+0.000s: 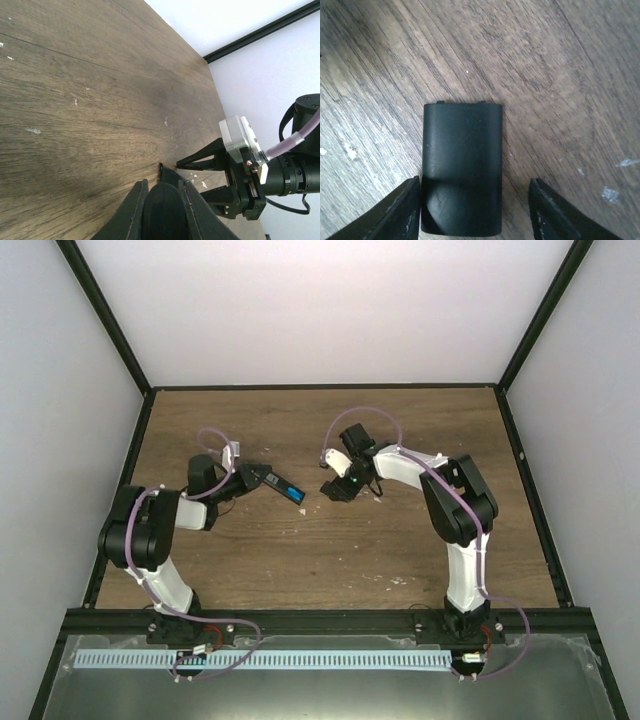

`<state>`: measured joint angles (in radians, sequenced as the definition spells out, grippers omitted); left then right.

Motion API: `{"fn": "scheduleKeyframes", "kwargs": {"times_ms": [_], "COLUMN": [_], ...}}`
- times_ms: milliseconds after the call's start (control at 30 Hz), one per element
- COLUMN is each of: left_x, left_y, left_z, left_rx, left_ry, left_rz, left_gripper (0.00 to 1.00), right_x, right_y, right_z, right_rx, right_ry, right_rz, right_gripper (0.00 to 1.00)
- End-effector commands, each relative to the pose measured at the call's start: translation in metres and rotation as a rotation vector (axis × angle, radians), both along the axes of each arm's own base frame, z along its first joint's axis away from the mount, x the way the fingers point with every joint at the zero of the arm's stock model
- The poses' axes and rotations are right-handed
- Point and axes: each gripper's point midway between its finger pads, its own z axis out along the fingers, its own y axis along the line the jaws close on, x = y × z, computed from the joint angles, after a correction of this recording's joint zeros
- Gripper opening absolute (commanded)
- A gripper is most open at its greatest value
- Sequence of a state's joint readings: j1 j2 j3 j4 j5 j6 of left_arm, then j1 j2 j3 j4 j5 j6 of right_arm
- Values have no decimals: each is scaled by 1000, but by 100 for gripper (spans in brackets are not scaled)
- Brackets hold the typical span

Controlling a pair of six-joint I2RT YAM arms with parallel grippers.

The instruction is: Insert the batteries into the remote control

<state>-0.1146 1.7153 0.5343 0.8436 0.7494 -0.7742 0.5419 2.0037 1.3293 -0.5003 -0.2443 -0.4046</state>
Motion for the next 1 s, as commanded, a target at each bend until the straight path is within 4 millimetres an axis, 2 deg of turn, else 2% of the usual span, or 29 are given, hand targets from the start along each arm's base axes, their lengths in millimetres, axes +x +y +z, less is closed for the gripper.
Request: {"fn": "scheduleKeyframes", "kwargs": {"times_ms": [0,233,400,467,600,733,833,967], "left_x": [6,7,7,7,7,6,7,8], "left_y": [-2,-2,-4,-5,-5,-6,-7,-6], "left_z": [7,7,5,4,0,-4,-6,-10], "left_rx": [0,-3,-7,-9,-4,-8,-13,-14], "left_ry": [-58,-60,-55,-57,-54,-49,-46,-42], "left_rz": [-29,-43,-62,-66,-73,-77,-78,-74], "left_gripper": [0,0,0,0,0,0,0,0], "right_x": [-14,-20,-16,-14,-12,-18,-25,-30], "right_y": [-7,-9,-7,-4,8,23,37,54], "right_z": [-22,-22,-14,-6,25,50,61,67], "right_rx": [-78,-83,-71,-48,49,137,211,293], "right_ry": [78,98,70,50,-1,-17,-20,-6], "right_rz": [11,23,26,28,32,45,66,83], "right_gripper": [47,31,23,21,19,17,17,16]}}
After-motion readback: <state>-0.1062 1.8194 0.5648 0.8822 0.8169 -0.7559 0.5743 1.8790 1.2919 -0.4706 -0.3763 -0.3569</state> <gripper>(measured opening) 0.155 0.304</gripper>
